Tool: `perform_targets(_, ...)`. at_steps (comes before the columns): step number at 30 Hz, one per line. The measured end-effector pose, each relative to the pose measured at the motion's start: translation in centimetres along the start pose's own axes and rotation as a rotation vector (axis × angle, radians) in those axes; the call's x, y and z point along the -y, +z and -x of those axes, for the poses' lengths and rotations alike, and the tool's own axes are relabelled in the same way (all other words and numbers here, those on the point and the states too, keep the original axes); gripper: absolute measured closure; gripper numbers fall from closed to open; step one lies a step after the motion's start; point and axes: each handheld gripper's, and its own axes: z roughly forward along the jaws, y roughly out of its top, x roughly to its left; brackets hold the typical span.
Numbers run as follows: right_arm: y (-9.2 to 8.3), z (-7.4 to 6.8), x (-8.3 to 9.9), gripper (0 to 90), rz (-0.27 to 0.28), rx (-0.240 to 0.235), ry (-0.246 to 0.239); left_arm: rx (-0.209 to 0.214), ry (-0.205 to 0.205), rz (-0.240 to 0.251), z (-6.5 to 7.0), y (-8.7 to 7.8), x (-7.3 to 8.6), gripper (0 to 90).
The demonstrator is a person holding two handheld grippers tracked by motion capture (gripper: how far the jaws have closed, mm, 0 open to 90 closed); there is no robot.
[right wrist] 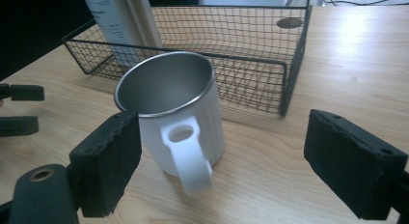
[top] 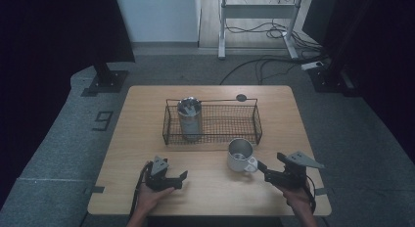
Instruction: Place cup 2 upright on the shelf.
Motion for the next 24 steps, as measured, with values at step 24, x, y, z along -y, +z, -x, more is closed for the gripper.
perform_targets(24,2.8,-1.8,-0.5,12.3,-0.036,-0.048,-0.038,0.0,-0.009,-0.003,-0.3,-0.1,0.0,5.2)
